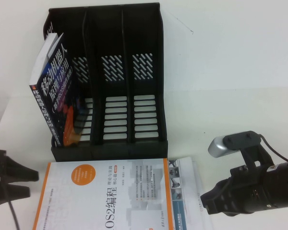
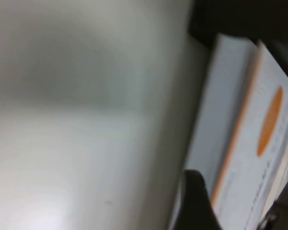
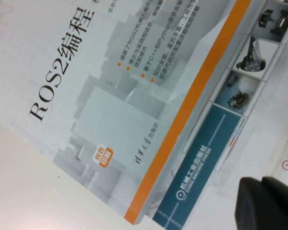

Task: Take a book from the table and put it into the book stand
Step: Pick up the book with your left arm

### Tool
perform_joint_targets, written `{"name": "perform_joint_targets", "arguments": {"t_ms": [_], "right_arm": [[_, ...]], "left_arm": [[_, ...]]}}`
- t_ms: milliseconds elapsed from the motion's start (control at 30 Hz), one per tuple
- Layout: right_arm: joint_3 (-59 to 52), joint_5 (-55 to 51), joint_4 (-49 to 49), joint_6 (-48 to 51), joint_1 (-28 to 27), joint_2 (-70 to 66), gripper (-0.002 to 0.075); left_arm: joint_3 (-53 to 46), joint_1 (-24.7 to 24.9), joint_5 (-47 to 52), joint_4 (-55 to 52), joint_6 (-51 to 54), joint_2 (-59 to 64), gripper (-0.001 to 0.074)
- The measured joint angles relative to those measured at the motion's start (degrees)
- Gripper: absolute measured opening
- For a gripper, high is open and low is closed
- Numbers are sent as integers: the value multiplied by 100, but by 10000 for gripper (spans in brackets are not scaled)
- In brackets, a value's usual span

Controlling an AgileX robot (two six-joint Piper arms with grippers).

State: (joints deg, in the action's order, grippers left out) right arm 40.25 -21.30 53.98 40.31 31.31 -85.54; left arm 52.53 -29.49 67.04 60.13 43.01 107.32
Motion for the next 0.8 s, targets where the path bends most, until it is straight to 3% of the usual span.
{"name": "perform_joint_targets", "arguments": {"t_ms": [200, 500, 800], "right_arm": [[0, 0, 159, 0, 0, 10, 5], [0, -12, 220, 0, 0, 10, 5], [0, 69, 265, 0, 0, 10, 4]], "left_arm": [[41, -228, -22, 151, 154, 267, 413], [53, 376, -59, 307, 504, 558, 413], [60, 410, -84, 296, 622, 558, 413]]}}
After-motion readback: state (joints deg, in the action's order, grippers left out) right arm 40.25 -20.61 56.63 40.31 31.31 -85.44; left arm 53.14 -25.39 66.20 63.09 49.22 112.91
